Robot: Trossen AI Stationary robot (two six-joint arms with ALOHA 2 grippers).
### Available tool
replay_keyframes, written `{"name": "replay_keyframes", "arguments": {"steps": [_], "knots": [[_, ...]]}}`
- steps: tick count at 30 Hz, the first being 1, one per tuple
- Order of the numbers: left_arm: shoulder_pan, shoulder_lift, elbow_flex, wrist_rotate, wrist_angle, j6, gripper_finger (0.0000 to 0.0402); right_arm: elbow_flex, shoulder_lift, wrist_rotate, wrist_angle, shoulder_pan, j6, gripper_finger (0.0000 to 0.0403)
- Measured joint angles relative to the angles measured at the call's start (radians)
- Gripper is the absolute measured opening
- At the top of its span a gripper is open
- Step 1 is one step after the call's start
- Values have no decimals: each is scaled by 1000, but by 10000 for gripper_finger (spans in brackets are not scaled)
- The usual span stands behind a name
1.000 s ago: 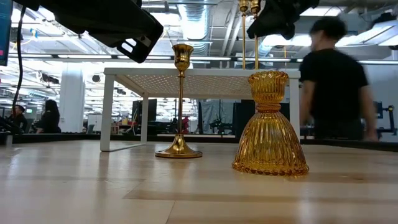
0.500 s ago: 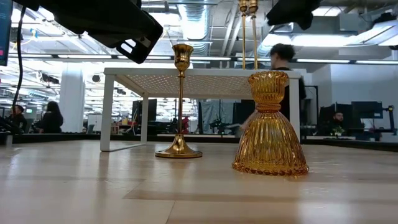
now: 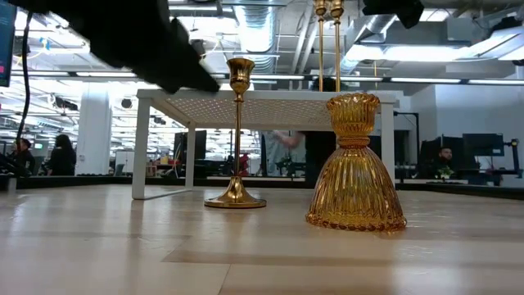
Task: Pick & Place candle stick holders
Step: Put the golden candlestick holder on the shelf
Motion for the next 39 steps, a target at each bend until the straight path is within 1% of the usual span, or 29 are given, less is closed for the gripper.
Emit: {"name": "replay_keyframes", "arguments": {"steps": [3,6,9,14,19,24,29,31,33,36,39], "knots": [[-4,0,0,-97,-102,-104,5,0,10,0,-6,1,0,88],[-2,0,0,-145,-135,-171,5,0,10,0,-19,1,0,82],[5,0,0,-151,-133,-174,8,0,13,1,-19,1,0,75],[27,0,0,-253,-130,-203,21,0,12,1,-22,1,0,67],[31,0,0,-318,-130,-227,52,0,12,1,-25,1,-7,66],[31,0,0,-347,-129,-298,90,0,12,1,-42,1,-8,66],[29,2,0,-322,-122,-359,116,-2,12,1,-55,1,-10,65],[21,2,0,-316,-102,-372,113,-2,12,1,-61,1,-10,65],[8,2,0,-316,-87,-364,99,-2,12,1,-78,1,-10,65],[-23,2,0,-326,-69,-322,67,-2,12,1,-101,1,-9,65],[-65,1,18,-369,-67,-223,30,-3,12,1,-118,1,-2,65]]}}
